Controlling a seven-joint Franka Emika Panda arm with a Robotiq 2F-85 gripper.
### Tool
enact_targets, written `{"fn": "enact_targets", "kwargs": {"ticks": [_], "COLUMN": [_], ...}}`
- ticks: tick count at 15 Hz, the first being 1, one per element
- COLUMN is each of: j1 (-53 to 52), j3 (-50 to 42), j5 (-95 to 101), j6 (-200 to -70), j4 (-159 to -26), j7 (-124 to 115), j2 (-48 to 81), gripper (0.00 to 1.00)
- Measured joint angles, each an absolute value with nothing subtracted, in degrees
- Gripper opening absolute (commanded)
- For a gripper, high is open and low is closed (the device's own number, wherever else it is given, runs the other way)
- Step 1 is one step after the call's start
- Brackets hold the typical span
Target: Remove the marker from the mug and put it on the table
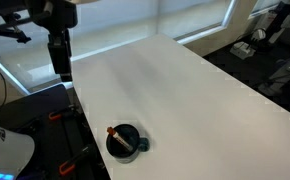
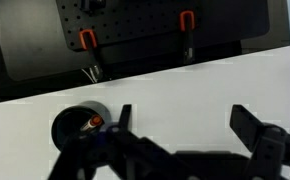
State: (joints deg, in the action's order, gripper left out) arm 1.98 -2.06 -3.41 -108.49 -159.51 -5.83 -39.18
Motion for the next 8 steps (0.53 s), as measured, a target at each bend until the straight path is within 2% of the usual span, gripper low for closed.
{"fn": "enact_targets", "kwargs": {"ticks": [8], "j1": [5.3], "j3": [-5.8], "j5": [-3.4], "j6": [-108.5], "j4": [-159.5], "j7": [-3.5], "j2": [-36.7], "gripper": [1.00]}}
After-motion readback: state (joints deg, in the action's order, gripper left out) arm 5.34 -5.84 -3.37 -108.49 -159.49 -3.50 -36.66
